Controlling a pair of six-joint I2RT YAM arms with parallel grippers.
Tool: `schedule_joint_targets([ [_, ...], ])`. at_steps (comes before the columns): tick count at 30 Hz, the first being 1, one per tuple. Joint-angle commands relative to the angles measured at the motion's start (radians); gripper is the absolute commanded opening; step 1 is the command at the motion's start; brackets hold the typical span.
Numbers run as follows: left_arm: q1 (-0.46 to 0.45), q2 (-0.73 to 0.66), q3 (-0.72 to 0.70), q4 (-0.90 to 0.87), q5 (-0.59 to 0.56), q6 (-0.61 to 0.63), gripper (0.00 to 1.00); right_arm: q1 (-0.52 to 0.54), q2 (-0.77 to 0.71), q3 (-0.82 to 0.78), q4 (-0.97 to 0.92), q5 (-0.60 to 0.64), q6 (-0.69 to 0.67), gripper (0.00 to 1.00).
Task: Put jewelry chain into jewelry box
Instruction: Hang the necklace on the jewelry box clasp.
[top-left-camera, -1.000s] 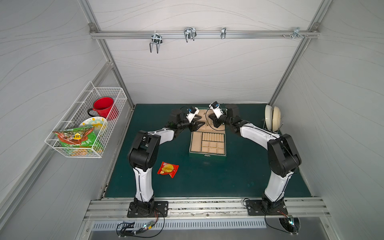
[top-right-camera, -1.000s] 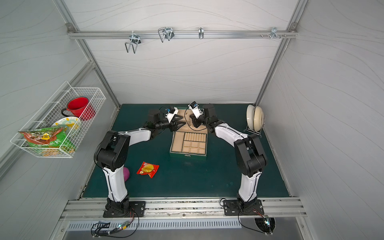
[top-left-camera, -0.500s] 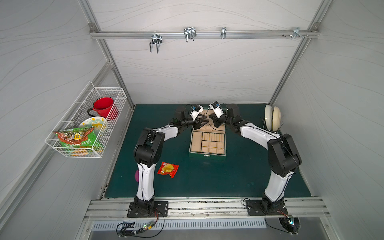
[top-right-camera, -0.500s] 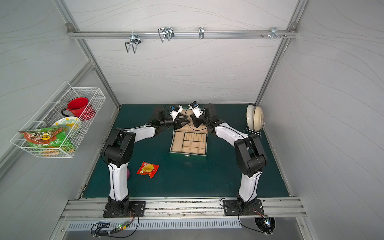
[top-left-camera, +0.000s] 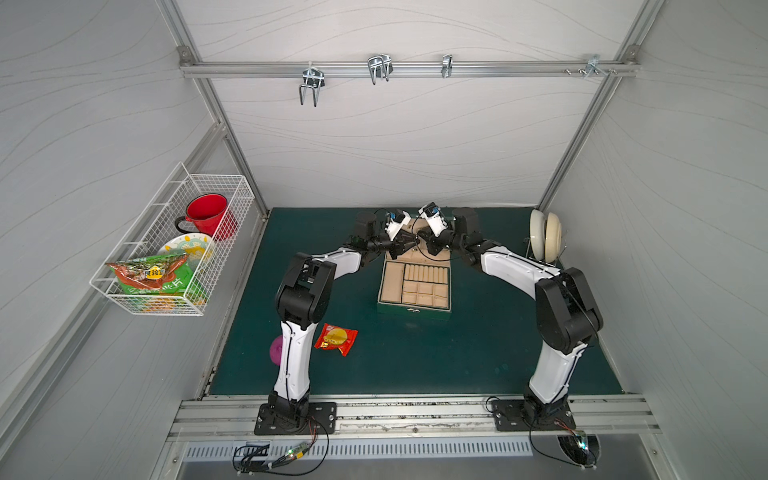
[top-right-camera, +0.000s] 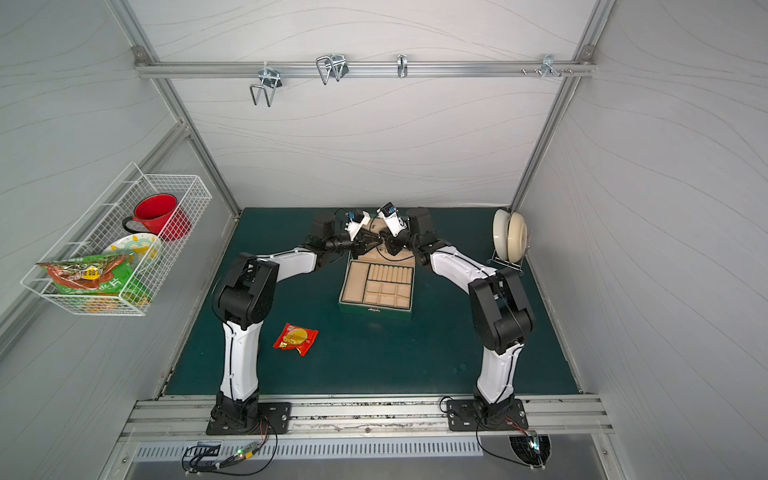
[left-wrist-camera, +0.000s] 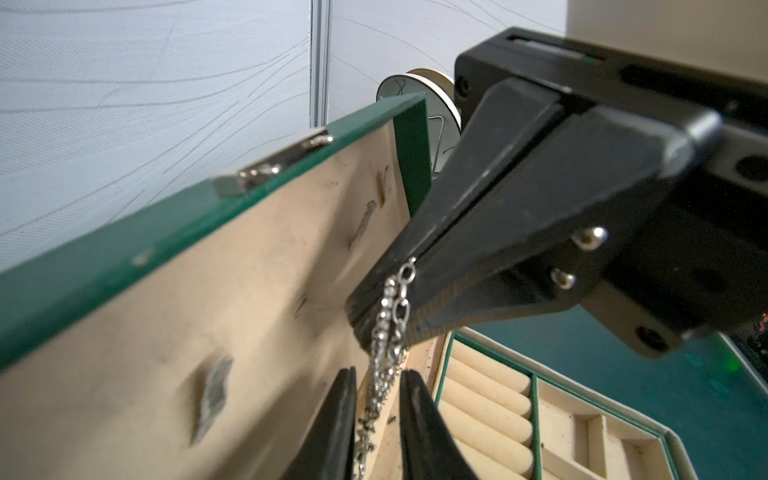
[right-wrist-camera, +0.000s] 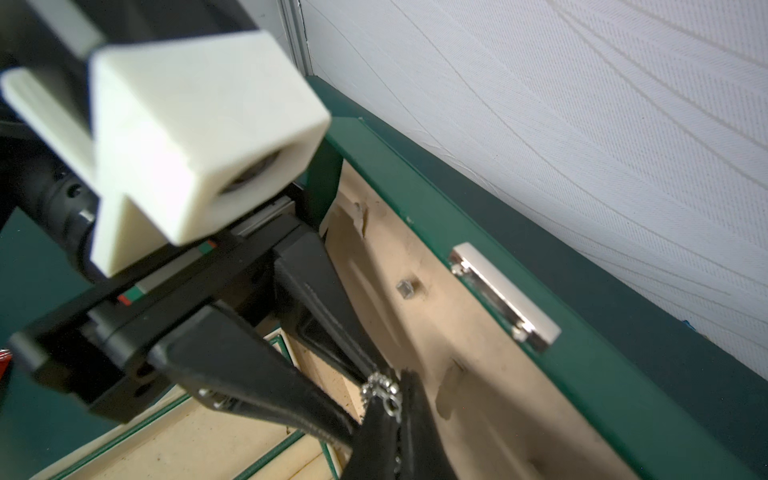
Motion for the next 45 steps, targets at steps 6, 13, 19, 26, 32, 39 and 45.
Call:
schedule_joint_targets([
  [6, -0.003, -0.024, -0.016, 0.085, -0.043, -0.032, 0.00, -0.006, -0.016, -0.013, 0.023, 0.010, 0.017, 0.00],
  [13, -0.003, -0.071, 0.034, -0.069, -0.098, -0.068, 0.00, -0.007, -0.021, -0.020, 0.029, 0.045, 0.024, 0.00],
  [19, -0.003, -0.081, 0.106, -0.223, -0.139, -0.108, 0.00, -0.006, -0.025, -0.024, 0.032, 0.059, 0.030, 0.00],
  [26, -0.003, -0.087, 0.175, -0.322, -0.180, -0.160, 0.00, -0.010, -0.031, -0.030, 0.040, 0.069, 0.047, 0.02],
  [32, -0.003, -0.078, 0.223, -0.365, -0.193, -0.201, 0.00, -0.013, -0.032, -0.032, 0.034, 0.076, 0.056, 0.06],
  [39, -0.007, -0.082, 0.230, -0.363, -0.199, -0.243, 0.00, -0.023, -0.040, -0.042, 0.033, 0.078, 0.078, 0.12],
  [45, -0.013, -0.083, 0.241, -0.379, -0.225, -0.266, 0.00, -0.029, -0.040, -0.047, 0.039, 0.076, 0.094, 0.15],
])
